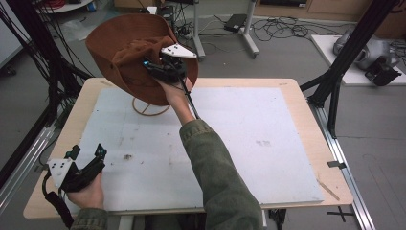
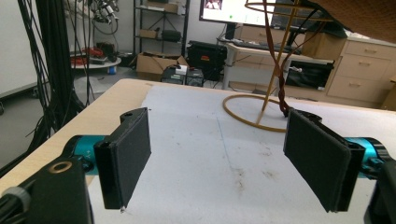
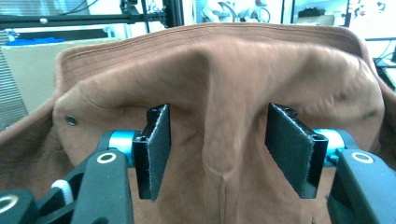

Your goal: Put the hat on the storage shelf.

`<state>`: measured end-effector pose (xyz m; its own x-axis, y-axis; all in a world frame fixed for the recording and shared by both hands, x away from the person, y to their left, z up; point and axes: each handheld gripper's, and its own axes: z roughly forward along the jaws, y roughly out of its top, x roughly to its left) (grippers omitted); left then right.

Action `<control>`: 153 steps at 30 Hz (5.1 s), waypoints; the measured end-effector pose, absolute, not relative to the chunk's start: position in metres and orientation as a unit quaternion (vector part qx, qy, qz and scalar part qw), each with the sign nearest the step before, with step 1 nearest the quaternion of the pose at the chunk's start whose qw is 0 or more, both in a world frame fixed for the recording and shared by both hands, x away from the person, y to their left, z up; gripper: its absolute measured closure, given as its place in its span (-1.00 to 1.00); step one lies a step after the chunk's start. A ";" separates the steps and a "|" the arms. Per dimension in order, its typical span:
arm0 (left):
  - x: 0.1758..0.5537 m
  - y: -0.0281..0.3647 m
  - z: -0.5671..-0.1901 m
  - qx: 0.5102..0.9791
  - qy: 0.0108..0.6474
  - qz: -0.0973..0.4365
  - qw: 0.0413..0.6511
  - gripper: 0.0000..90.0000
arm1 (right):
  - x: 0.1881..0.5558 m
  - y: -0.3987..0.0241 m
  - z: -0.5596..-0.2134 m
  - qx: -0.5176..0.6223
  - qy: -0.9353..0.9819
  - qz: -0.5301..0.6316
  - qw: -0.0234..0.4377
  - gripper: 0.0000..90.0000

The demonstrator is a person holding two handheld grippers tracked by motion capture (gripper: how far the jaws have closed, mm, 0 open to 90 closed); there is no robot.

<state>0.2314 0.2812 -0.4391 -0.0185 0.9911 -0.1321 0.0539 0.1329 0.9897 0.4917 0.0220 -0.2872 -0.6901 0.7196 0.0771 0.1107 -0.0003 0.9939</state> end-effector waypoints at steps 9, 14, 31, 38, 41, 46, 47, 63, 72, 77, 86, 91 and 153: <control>0.232 0.281 -0.439 0.476 0.549 0.455 0.515 -0.48 | 0.487 0.008 -0.275 0.315 0.655 0.637 0.256 -0.44; 0.232 0.280 -0.439 0.475 0.548 0.457 0.515 -0.48 | 0.483 -0.006 -0.264 0.313 0.656 0.632 0.268 -0.55; 0.232 0.278 -0.437 0.477 0.545 0.461 0.514 -0.48 | 0.447 -0.122 -0.254 0.335 0.655 0.583 0.345 -0.75; 0.234 0.277 -0.437 0.475 0.546 0.461 0.514 -0.48 | 0.422 -0.174 -0.265 0.368 0.620 0.571 0.392 -0.75; 0.236 0.276 -0.437 0.477 0.544 0.460 0.514 -0.48 | 0.410 -0.201 -0.271 0.387 0.607 0.567 0.401 -0.75; 0.238 0.274 -0.437 0.478 0.544 0.458 0.516 -0.48 | 0.385 -0.239 -0.287 0.409 0.598 0.552 0.413 -0.75; 0.238 0.274 -0.437 0.477 0.545 0.457 0.516 -0.48 | 0.382 -0.243 -0.289 0.412 0.596 0.550 0.417 -0.75; 0.238 0.275 -0.437 0.471 0.551 0.461 0.512 -0.49 | 0.325 -0.297 -0.355 0.488 0.546 0.521 0.439 -0.75; 0.237 0.275 -0.438 0.470 0.553 0.459 0.513 -0.49 | 0.293 -0.304 -0.397 0.496 0.548 0.508 0.444 -0.75; 0.239 0.274 -0.438 0.470 0.552 0.457 0.515 -0.49 | 0.282 -0.306 -0.413 0.498 0.545 0.501 0.450 -0.75; 0.242 0.274 -0.439 0.467 0.555 0.457 0.514 -0.49 | 0.278 -0.310 -0.421 0.508 0.534 0.506 0.449 -0.75; 0.243 0.274 -0.439 0.467 0.555 0.456 0.515 -0.49 | 0.278 -0.311 -0.425 0.514 0.535 0.505 0.442 -0.75; 0.242 0.274 -0.440 0.470 0.556 0.453 0.514 -0.49 | 0.285 -0.309 -0.437 0.524 0.551 0.511 0.401 -0.75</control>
